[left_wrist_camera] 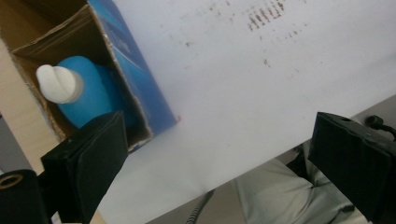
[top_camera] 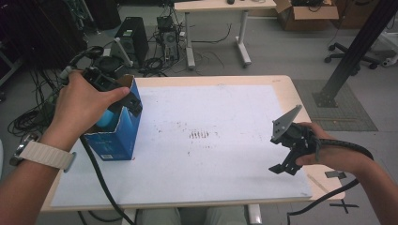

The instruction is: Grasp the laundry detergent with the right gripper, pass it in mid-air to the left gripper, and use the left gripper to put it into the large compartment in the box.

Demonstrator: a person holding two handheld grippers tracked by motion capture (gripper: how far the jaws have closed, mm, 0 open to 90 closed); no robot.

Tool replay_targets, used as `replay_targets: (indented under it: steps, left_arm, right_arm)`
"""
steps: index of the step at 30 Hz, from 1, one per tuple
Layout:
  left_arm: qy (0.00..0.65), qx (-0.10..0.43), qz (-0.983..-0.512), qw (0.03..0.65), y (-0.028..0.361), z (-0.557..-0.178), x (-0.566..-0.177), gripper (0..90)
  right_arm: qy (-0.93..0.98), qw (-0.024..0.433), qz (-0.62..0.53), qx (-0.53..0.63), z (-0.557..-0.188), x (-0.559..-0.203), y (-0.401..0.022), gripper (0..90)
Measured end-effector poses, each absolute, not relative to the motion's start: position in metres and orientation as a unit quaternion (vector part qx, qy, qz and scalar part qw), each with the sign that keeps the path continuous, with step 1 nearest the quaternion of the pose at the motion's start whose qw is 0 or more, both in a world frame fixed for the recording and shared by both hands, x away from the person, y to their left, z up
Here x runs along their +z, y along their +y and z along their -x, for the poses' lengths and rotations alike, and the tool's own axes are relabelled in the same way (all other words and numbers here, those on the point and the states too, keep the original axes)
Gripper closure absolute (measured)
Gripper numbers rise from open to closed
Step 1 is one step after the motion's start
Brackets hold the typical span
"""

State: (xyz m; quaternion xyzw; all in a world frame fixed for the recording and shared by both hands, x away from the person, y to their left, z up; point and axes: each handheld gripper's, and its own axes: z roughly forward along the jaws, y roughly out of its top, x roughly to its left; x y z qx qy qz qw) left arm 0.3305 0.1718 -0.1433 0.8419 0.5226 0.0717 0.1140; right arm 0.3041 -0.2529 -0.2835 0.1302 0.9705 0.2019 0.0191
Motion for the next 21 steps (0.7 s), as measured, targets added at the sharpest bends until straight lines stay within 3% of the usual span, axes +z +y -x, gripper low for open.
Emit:
replay_targets:
  steps: [21]
  left_arm:
    - [0.467,0.041,-0.874,0.126,0.135,-0.326,-0.142,4.6]
  right_arm:
    - [0.970,0.017,-0.134,0.204,-0.307,-0.279,-0.253,6.9]
